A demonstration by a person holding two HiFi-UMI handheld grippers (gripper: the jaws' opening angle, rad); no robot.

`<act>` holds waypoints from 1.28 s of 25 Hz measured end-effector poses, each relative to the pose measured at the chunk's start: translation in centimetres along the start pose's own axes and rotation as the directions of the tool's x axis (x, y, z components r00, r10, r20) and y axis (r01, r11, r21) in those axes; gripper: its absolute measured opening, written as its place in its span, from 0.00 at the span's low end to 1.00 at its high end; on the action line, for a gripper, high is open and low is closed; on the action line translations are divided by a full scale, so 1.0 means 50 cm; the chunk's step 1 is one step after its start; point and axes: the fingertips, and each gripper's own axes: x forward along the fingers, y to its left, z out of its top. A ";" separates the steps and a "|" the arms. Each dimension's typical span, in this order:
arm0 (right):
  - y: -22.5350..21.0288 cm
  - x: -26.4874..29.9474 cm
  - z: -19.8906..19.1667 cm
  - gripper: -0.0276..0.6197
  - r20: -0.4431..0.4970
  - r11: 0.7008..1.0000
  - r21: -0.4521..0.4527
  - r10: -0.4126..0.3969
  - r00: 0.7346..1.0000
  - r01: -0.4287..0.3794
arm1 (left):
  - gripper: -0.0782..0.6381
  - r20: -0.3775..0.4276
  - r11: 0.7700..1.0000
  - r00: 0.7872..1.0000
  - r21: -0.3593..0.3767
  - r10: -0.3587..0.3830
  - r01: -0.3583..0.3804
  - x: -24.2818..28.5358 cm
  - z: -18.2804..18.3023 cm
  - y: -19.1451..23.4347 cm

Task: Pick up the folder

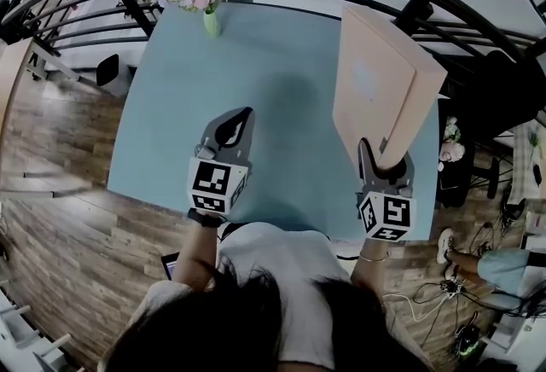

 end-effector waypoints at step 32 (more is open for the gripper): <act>-0.006 0.008 -0.005 0.45 -0.004 1.000 0.008 0.006 1.000 -0.006 | 0.19 0.004 1.000 1.000 0.004 0.022 -0.022 -0.001 0.008 0.012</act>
